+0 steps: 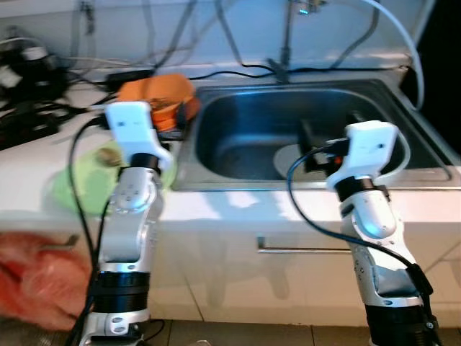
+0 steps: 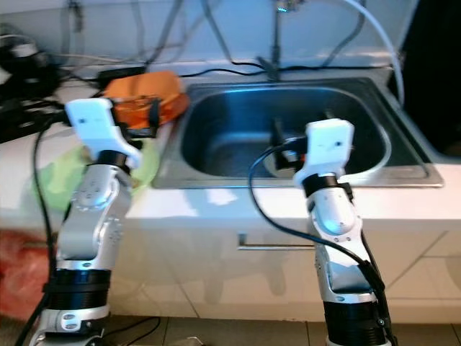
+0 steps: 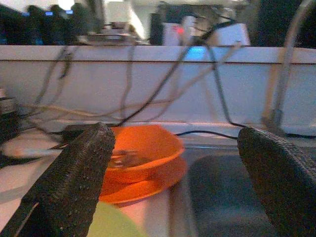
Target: Kitchen organization
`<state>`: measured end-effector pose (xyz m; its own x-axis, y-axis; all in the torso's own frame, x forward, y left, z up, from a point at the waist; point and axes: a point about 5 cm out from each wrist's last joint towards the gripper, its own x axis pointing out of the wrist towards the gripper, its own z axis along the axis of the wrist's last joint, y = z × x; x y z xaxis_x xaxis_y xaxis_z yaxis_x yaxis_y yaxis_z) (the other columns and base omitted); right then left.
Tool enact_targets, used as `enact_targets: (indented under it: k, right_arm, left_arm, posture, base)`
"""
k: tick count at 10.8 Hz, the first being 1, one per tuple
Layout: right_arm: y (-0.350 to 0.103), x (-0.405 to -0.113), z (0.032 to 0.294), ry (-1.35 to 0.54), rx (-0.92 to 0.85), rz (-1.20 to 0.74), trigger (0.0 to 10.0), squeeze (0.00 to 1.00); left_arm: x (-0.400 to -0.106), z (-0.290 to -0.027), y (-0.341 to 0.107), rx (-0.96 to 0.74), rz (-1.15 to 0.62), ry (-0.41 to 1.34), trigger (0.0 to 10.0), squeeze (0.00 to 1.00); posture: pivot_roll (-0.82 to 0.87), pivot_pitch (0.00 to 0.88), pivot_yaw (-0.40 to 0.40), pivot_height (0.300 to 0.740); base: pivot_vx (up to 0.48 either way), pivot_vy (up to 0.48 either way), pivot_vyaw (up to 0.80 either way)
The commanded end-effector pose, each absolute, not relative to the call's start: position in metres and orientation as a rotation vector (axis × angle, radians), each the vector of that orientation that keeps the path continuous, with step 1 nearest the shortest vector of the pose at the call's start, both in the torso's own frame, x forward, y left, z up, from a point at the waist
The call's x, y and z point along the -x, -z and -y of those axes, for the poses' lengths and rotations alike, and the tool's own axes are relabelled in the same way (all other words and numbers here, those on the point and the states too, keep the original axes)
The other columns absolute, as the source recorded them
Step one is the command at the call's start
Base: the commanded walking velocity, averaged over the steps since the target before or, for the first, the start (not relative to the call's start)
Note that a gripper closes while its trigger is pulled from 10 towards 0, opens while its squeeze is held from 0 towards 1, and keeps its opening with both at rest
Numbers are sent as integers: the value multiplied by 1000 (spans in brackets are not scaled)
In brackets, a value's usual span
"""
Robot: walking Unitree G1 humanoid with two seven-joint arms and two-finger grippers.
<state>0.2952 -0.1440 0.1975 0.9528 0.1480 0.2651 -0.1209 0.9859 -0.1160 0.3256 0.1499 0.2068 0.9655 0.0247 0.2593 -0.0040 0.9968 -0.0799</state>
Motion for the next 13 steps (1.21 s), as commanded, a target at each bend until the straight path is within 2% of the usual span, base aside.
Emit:
enact_targets:
  k: [1, 5, 9, 13]
  right_arm:
    - [-205, -295, 143, -158, 107, 303, 10000, 0]
    - [-203, -296, 143, -145, 106, 287, 10000, 0]
    - [-203, -299, 147, -114, 84, 262, 10000, 0]
    - [-206, -300, 143, -109, 55, 268, 10000, 0]
  left_arm:
    - [-328, -153, -205, 69, 239, -42, 10000, 0]
    - [-329, -154, -196, 108, 171, -71, 10000, 0]
    - [-339, -146, -185, 167, 31, -4, 10000, 0]
    - [-355, -151, -183, 176, -96, -8, 10000, 0]
  posture:
    - [67, 17, 90, 740]
    - [69, 18, 88, 740]
    - [67, 17, 93, 740]
    - [67, 25, 101, 740]
  base:
    - [0, 0, 800]
    - [0, 0, 800]
    - [0, 0, 0]
    - [0, 0, 0]
